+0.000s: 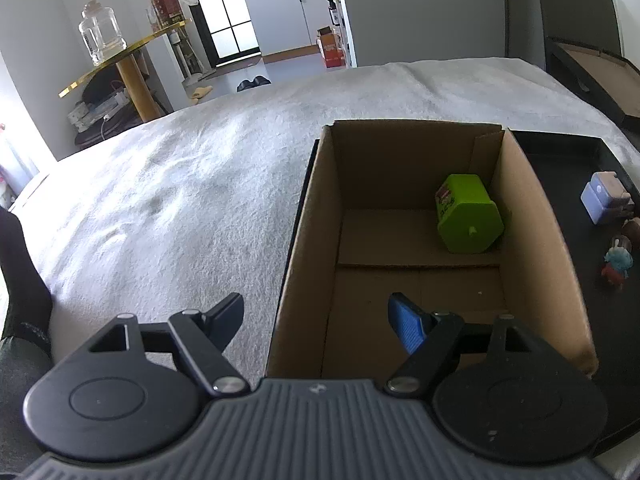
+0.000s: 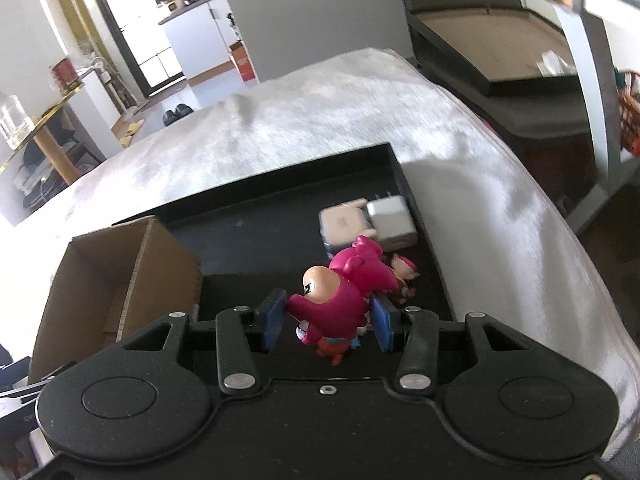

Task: Organize rigid objects
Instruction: 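Carry the pink pig with the right gripper into the box and release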

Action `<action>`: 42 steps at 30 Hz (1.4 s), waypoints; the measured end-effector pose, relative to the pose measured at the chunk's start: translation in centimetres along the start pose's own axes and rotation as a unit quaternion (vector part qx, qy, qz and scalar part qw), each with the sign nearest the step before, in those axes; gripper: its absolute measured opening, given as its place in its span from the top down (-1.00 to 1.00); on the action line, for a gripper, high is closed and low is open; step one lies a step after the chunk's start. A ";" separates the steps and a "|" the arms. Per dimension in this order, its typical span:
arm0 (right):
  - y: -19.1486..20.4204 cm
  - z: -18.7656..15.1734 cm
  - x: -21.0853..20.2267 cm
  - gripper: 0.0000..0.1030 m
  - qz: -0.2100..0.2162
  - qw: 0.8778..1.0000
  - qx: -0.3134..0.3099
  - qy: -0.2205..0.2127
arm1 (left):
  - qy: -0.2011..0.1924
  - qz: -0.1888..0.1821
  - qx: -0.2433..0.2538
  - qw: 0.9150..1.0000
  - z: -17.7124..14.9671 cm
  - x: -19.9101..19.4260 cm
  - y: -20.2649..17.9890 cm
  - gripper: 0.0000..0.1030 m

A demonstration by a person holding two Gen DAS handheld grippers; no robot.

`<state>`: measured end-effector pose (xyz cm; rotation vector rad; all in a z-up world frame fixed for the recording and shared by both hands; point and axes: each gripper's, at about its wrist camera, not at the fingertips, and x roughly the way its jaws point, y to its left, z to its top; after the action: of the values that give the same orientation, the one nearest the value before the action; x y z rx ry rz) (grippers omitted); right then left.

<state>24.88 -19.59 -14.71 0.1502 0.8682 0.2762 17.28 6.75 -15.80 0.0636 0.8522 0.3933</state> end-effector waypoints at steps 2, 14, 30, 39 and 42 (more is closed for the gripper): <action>0.8 0.0 -0.3 0.13 0.001 1.000 -0.010 -0.007 | -0.004 -0.005 -0.001 1.000 -0.1 0.0 0.0 -0.51; 6.5 0.5 -1.0 0.13 0.017 0.996 -0.072 -0.040 | -0.030 -0.021 -0.030 0.999 -0.8 -0.2 0.4 -0.09; 13.1 -0.1 0.1 0.13 0.048 0.986 -0.156 -0.047 | -0.021 -0.030 -0.064 0.997 -1.0 0.4 2.5 0.71; 15.1 -0.2 1.1 0.13 0.058 0.979 -0.189 -0.039 | -0.021 -0.043 -0.076 0.996 -1.0 0.4 3.1 0.72; 15.8 -0.3 1.7 0.13 0.059 0.978 -0.196 -0.035 | -0.020 -0.044 -0.079 0.996 -0.9 0.5 3.3 0.72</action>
<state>22.85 -3.97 -12.31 -0.1559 0.7200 0.5450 15.85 9.86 -16.05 -0.1130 0.7791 0.3744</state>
